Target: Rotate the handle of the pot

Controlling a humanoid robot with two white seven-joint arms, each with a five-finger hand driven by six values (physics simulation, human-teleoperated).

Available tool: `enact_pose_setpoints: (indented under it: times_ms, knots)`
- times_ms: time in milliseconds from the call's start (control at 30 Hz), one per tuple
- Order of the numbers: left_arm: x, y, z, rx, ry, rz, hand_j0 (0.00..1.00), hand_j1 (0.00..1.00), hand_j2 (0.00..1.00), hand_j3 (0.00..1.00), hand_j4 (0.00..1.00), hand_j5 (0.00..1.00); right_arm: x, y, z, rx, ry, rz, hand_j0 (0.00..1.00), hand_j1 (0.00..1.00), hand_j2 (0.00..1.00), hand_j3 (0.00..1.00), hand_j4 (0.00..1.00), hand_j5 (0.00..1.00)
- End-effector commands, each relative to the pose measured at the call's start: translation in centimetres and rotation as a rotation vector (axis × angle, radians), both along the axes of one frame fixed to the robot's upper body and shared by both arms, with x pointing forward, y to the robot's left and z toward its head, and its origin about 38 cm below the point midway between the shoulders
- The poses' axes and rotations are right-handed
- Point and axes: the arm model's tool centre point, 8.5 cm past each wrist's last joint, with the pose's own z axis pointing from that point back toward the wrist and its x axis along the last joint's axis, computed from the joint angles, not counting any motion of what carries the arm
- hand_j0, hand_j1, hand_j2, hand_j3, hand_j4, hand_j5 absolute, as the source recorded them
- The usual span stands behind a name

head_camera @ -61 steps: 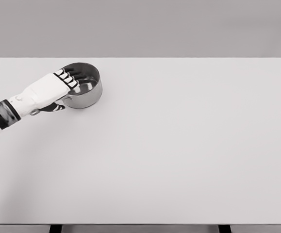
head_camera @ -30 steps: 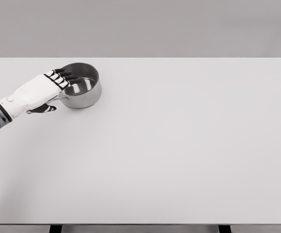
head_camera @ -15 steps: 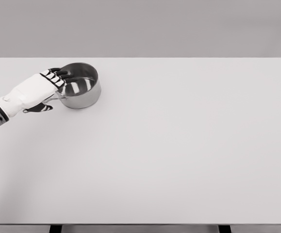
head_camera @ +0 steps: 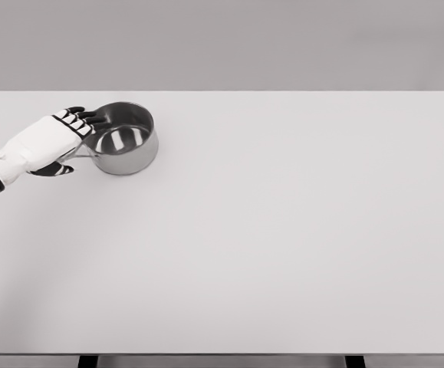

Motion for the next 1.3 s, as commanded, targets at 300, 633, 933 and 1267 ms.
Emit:
enact_pose_setpoints:
  times_ms: [300, 633, 933, 1267]
  knots:
    - [0.1, 1.2, 0.0, 0.007, 0.006, 0.028, 1.00, 1.00, 1.00, 1.00, 1.00, 1.00, 0.0, 0.0, 0.0, 0.000, 0.000, -0.001, 1.00, 1.00, 1.00, 1.00, 1.00, 1.00]
    - [0.1, 1.9, 0.4, 0.012, 0.000, 0.041, 1.00, 1.00, 1.00, 1.00, 1.00, 1.00, 0.0, 0.0, 0.0, 0.000, 0.000, -0.001, 1.00, 1.00, 1.00, 1.00, 1.00, 1.00]
    - [0.1, 2.3, 0.3, 0.013, 0.005, 0.050, 1.00, 1.00, 1.00, 1.00, 1.00, 1.00, 0.0, 0.0, 0.0, 0.000, 0.000, -0.001, 1.00, 1.00, 1.00, 1.00, 1.00, 1.00]
    - [0.1, 3.1, 0.1, 0.015, 0.012, 0.071, 1.00, 1.00, 1.00, 1.00, 1.00, 1.00, 0.0, 0.0, 0.0, 0.000, 0.000, -0.001, 1.00, 1.00, 1.00, 1.00, 1.00, 1.00]
